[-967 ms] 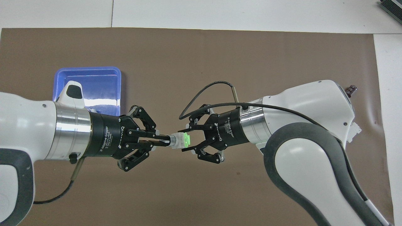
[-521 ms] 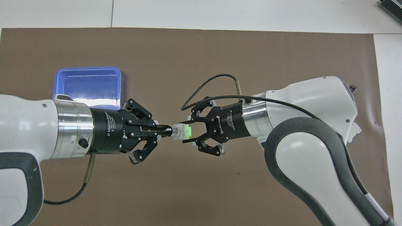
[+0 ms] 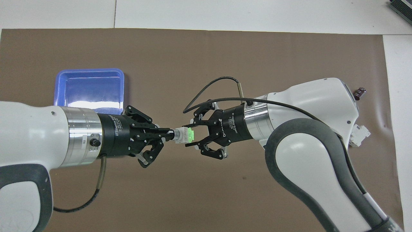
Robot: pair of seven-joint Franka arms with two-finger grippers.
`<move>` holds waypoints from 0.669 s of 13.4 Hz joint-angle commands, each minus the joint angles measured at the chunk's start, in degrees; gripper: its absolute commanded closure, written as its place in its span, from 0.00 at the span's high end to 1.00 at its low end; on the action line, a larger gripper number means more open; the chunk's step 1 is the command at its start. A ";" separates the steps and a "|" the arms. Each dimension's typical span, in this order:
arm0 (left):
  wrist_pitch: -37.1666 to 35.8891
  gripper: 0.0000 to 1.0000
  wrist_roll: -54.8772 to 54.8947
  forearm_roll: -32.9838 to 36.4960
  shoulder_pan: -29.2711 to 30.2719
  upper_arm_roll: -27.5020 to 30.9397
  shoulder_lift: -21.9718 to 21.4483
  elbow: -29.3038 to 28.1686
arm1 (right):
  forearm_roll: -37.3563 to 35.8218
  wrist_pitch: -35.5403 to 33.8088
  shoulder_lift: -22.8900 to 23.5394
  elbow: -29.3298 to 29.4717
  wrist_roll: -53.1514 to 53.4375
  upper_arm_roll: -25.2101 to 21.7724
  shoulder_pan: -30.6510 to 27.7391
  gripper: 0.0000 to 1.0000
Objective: Turn and place switch with both arms
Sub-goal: 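Open the right gripper to release the switch to the left gripper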
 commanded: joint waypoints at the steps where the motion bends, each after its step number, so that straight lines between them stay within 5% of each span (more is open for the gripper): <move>1: 4.03 0.00 -4.17 4.34 1.61 0.85 -0.28 -1.48 | 0.16 -2.72 -2.03 -1.19 0.41 0.15 -0.16 0.00; 9: 3.85 0.00 -4.44 4.43 1.70 0.85 -0.37 -1.57 | 0.16 -2.72 -2.03 -1.19 0.41 0.15 -0.16 0.00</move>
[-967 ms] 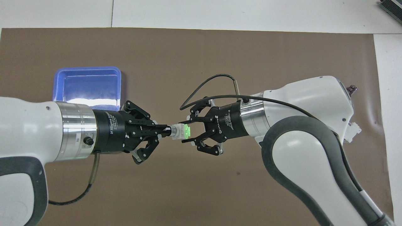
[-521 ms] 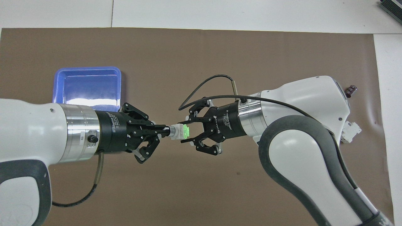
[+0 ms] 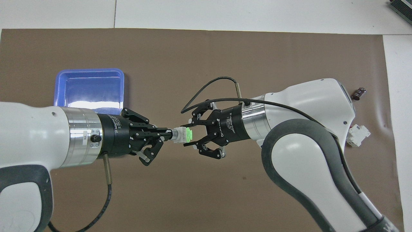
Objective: Turn and place switch with both arms
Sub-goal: 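Carry the switch into the blue tray with the left gripper while the right gripper withdraws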
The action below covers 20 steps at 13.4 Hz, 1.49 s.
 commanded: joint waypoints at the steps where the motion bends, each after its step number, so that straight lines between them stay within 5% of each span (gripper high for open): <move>1: 3.75 0.00 -0.10 3.98 1.68 0.82 -0.34 -1.52 | 0.16 -3.15 -2.17 -1.24 0.50 0.09 -0.33 0.00; 4: 3.75 0.00 -0.01 4.07 1.68 0.82 -0.34 -1.52 | 0.16 -3.24 -2.17 -1.24 0.76 0.09 -0.42 0.00; 5: 3.67 0.00 0.08 4.07 1.68 0.91 -0.34 -1.60 | 0.16 -3.32 -2.17 -1.24 1.02 0.09 -0.42 0.25; 6: 3.66 0.00 0.08 4.07 1.68 0.91 -0.34 -1.60 | -0.45 -3.32 -2.34 -1.24 0.76 0.09 -0.42 0.88; 7: 3.66 0.00 0.08 4.16 1.68 0.91 -0.34 -1.60 | -2.54 -3.32 -2.52 -1.15 0.15 0.09 -0.33 1.00; 14: 3.58 0.00 7.09 4.25 4.57 0.91 -0.69 -2.74 | -9.58 -7.71 -5.06 -1.33 -7.48 -0.26 -1.56 1.00; 20: 3.58 0.00 29.12 4.25 7.92 1.00 -2.09 -5.91 | -25.65 -10.71 -7.52 -0.71 -26.45 -0.61 -7.27 1.00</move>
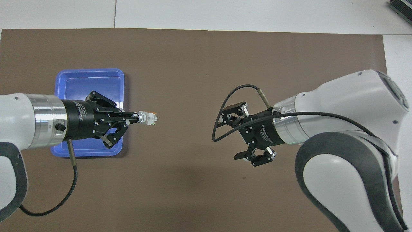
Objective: Turn and place switch with both arms
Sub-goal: 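Carry the switch into the blue tray with the left gripper while the right gripper withdraws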
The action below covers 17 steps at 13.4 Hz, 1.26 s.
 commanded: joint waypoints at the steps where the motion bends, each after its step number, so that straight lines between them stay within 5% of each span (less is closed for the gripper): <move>1: 1.18 0.00 12.08 0.43 1.07 -0.25 -2.76 -3.18 | -6.50 -0.29 -1.75 -0.16 -9.34 0.14 -2.47 1.00; 7: 1.45 0.00 44.77 1.83 4.40 0.01 -2.77 -3.37 | -36.45 -0.55 -1.05 5.90 -27.97 0.05 -6.60 1.00; 12: 1.19 0.00 73.42 7.02 6.08 3.60 -2.16 -3.36 | -39.90 -7.03 -0.26 12.13 -44.84 -0.04 -14.77 1.00; 17: 3.37 0.00 100.12 18.34 7.57 4.32 3.28 -3.37 | -40.97 -13.81 -0.34 15.58 -50.85 -1.88 -20.67 1.00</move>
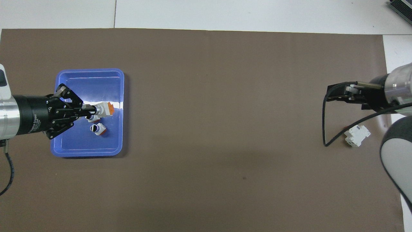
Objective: Turn and place switch with both arms
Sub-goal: 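Carry the switch into the blue tray with the left gripper while the right gripper withdraws, then set the switch down in the tray and open the left gripper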
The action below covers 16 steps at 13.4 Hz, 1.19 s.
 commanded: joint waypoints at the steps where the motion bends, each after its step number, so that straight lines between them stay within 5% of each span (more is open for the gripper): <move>1: 3.49 0.00 14.73 6.45 1.43 -0.47 3.29 -0.22 | -0.80 -2.66 0.43 0.69 -1.69 0.54 -1.73 1.00; 7: 11.41 0.00 41.47 14.28 1.43 1.29 15.67 5.56 | -1.24 -2.75 0.25 0.16 -5.91 -1.48 1.17 1.00; 10: 14.04 0.00 49.38 25.17 1.43 1.46 19.56 7.69 | -1.50 -5.54 0.60 1.46 -6.35 -1.57 1.35 1.00; 16: 13.70 0.00 55.46 25.37 1.34 1.20 25.19 9.63 | -2.12 -6.01 0.69 1.39 -5.83 -1.66 3.11 1.00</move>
